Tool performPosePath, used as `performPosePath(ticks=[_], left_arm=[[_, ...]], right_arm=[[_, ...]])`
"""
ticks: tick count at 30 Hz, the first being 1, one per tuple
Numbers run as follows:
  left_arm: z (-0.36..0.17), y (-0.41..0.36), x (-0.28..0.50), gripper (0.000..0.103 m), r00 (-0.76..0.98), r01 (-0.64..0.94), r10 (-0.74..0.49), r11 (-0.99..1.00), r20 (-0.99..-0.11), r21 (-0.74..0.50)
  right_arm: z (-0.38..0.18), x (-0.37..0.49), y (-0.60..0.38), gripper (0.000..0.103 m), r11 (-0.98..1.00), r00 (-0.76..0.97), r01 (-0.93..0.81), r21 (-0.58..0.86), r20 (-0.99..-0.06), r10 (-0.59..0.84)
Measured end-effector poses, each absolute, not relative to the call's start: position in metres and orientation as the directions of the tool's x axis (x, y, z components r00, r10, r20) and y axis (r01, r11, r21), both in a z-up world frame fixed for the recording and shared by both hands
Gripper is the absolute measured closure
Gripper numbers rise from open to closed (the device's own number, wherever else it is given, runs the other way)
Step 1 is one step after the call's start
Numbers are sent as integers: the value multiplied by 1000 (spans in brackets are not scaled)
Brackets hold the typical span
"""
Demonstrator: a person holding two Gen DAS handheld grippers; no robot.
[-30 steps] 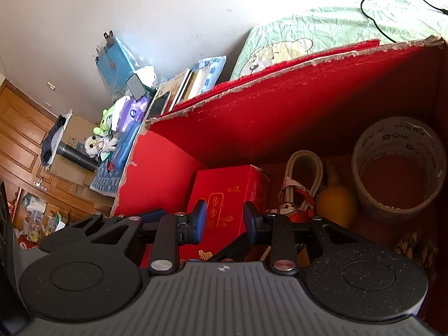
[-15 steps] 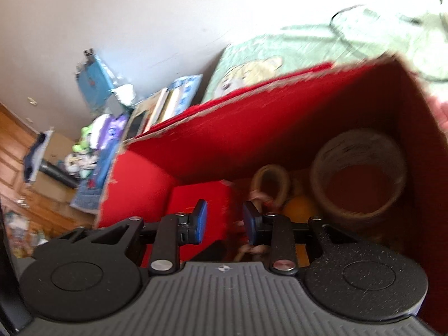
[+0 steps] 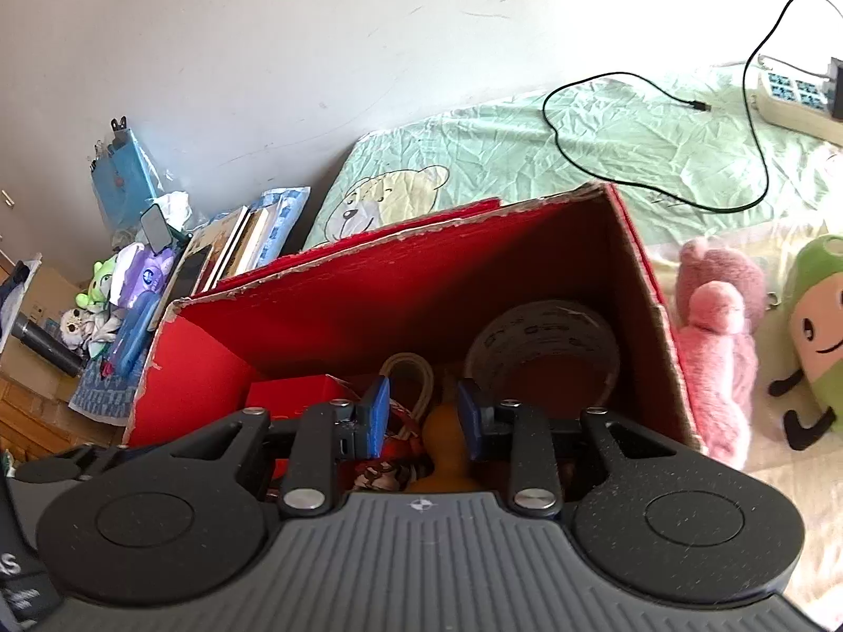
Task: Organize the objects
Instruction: 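Lower the gift box into the red box beside the strap, then open the right gripper and raise it out of the box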
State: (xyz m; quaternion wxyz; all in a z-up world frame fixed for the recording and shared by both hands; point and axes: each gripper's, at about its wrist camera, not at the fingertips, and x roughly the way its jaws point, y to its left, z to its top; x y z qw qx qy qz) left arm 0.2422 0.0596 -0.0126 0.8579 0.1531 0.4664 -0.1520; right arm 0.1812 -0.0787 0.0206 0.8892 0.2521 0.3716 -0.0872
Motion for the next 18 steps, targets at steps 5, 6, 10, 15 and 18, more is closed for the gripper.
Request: performPosePath(ticks=[5,6,10,15,18], left_arm=[[1,64,234,7,546,389,-123,914,-829,120],[3,65,231,7,553,387,-124,914,-824,122],[11,69,225,7,564,376,-118,918,-817,127],[20,75,214,7,575,365,-116,922,-810,127],[26,79,206,7,584,361,-122,925,-803,122]], right_arm=[[26,173,-74,70,863,711,348,367,-703,12],[28,171,-72,70,865,712,349,360,-703,5],[34,160,-67,69,867,717,353,353,-697,-8],[42,148,-59,65,874,726,353,334,-687,-31],[44,143,-54,64,878,726,355,321,-686,-42]])
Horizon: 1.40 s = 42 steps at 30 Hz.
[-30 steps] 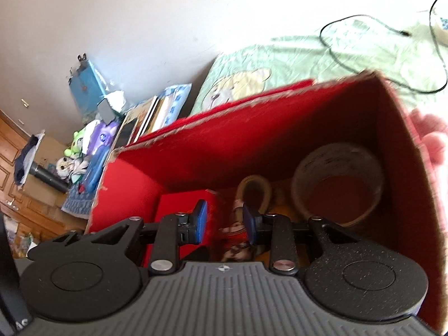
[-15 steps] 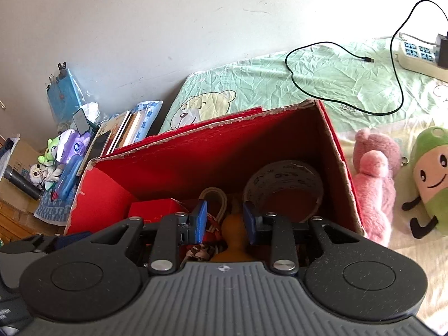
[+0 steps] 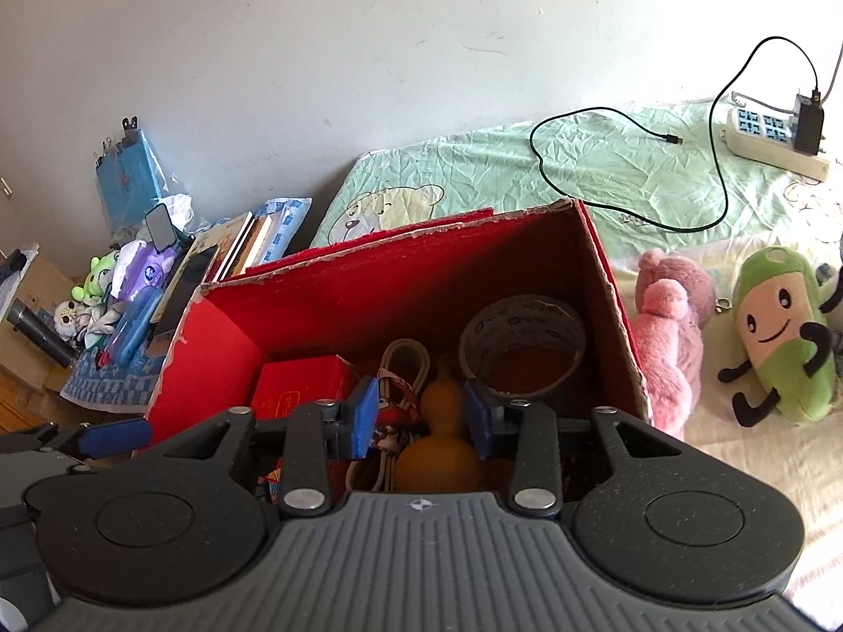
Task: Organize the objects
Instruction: 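Open the right gripper and raise it out of the box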
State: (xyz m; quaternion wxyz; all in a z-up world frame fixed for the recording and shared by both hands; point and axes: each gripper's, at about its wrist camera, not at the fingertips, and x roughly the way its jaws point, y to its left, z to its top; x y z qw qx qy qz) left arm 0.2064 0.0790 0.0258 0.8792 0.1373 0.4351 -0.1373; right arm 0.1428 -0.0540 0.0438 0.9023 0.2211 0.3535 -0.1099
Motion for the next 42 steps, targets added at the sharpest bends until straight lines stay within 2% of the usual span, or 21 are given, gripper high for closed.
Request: performPosePath(ticks=[16,26,40,42], left_arm=[[30,74,178,5,561,400,-185,914,-807,69],[34,68,152,3,547,454,-235,890,-804,49],[8,77,124,2,490,436,-150,895,-859,93],[3,78,123,2,478,428,-131,898,-869,101]], right_arm=[[50,106,-53,62,872,739,402,279,-661,-129],[55,77,-47,57,865,744,425,266,-647,-166],[42,44,-43,54,829,708,468,304,-691,-146],[38,43,-41,50,827,693,473,305,-708,-136]])
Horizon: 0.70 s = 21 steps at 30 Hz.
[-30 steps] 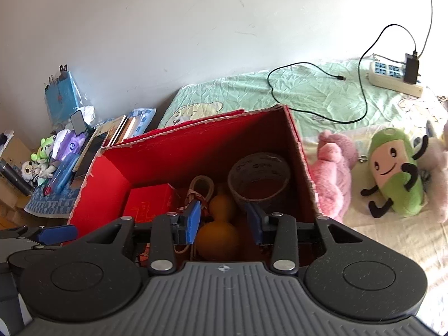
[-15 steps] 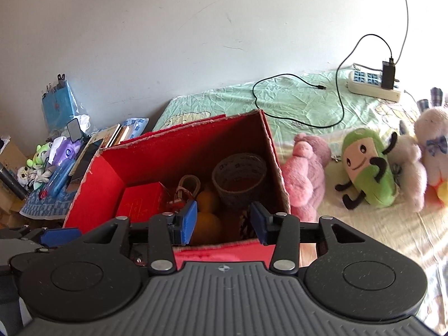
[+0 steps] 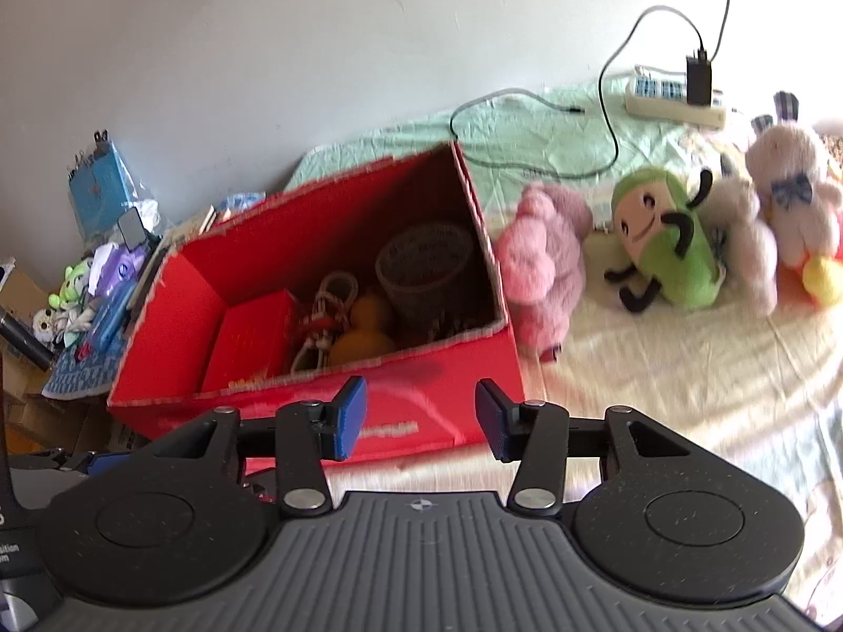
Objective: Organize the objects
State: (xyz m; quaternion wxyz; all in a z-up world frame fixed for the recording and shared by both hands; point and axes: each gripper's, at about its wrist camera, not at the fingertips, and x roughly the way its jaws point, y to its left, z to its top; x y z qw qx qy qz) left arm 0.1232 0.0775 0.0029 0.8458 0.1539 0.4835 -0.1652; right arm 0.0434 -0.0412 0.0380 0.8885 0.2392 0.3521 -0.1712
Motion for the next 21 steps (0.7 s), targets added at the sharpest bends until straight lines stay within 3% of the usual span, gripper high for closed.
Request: performPosePath(ticks=[7,21], left_arm=[[-20,82,124,2,395,403,-61,908,-917,113],[-3,89,116,2,428,385,-77,917,-900,105]], right_arm=[[22,39,-31,47,818,641,479,320,-764,-77],[41,36,-28,47,838,692,449,309,-714,-107]])
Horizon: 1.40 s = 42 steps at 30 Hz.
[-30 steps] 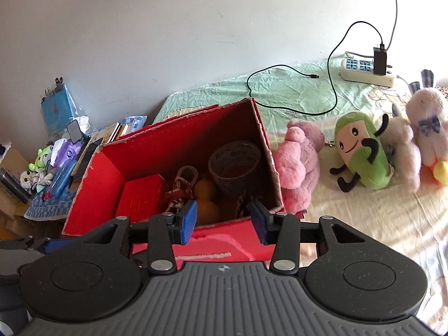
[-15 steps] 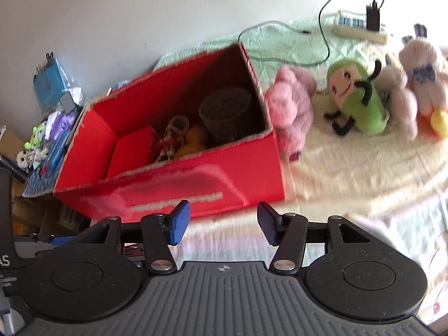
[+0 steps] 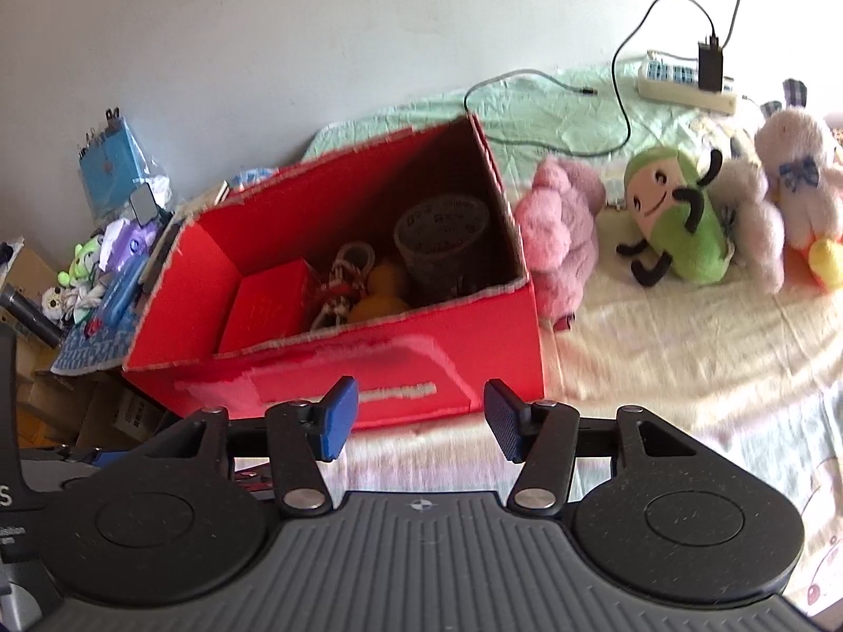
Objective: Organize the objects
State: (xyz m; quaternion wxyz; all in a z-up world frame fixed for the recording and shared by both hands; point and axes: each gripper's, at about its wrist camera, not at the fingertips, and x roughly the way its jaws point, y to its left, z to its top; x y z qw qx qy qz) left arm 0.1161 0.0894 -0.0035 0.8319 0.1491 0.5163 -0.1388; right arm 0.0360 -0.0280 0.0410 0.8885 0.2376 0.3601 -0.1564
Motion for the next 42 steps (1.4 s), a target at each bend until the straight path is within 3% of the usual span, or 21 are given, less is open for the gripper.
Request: performPosePath(ticks=[14,20,23,32,42], left_arm=[[48,81,143,2,538,376,-120,920,-835,110],[62,79,154,1,565,381,-125,916,-816,123],[62,80,159,1,568,386,-128,914,-813,126],[60,86,170,1,583,383,-121,913,-804,140],[65,91,171,1,603,283,-100,954,-791,95]], right_arm=[[71,47,-46,46,837,727,461,294,-666,-167],[80,59,-49,40,832,722,480,278,-664,-195],[83,65,-48,31,831,721,486,270,-662,-207],[93,74,-39,31,860,729,460,220,-647,-225],[95,86,-50,36,902,756,370,224,-637,-152]])
